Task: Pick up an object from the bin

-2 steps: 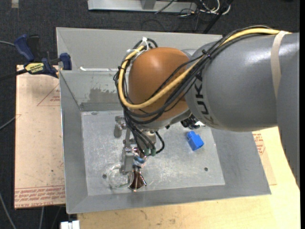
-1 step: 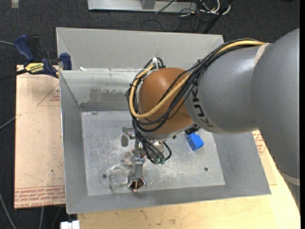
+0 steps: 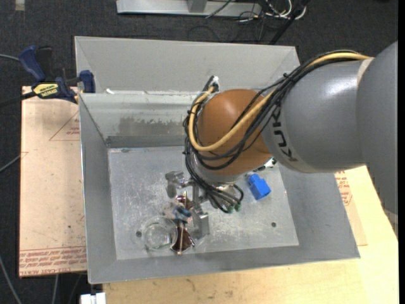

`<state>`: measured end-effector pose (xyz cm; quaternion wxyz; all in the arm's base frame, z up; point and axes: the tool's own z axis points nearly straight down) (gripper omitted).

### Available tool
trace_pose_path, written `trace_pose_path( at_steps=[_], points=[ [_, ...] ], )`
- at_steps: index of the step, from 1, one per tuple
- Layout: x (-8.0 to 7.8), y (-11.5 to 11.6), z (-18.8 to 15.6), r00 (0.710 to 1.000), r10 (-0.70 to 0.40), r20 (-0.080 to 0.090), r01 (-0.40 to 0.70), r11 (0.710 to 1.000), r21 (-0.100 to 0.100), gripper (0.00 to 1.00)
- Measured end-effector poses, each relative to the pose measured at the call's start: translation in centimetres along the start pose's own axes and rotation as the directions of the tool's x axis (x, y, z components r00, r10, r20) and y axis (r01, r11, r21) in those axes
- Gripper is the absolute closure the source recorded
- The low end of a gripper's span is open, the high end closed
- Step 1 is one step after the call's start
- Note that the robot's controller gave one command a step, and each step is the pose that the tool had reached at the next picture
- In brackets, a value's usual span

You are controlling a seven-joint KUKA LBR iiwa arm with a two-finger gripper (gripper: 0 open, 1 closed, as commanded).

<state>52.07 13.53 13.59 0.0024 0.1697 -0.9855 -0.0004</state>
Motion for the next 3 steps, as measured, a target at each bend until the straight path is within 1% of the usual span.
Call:
trace_pose_path(
  at_steps=[1, 2, 3],
  points=[
    [-0.1, -1.1, -1.4, 0.999, -0.032, 0.009, 0.032, 0.999, 0.001, 0.00],
    [0.9, -0.4, 1.9, 0.991, 0.137, 0.006, -0.137, 0.991, 0.000, 0.00],
    [0.1, -1.7, 5.9, 0.984, 0.179, 0.005, -0.179, 0.984, -0.002, 1.00]
  ],
)
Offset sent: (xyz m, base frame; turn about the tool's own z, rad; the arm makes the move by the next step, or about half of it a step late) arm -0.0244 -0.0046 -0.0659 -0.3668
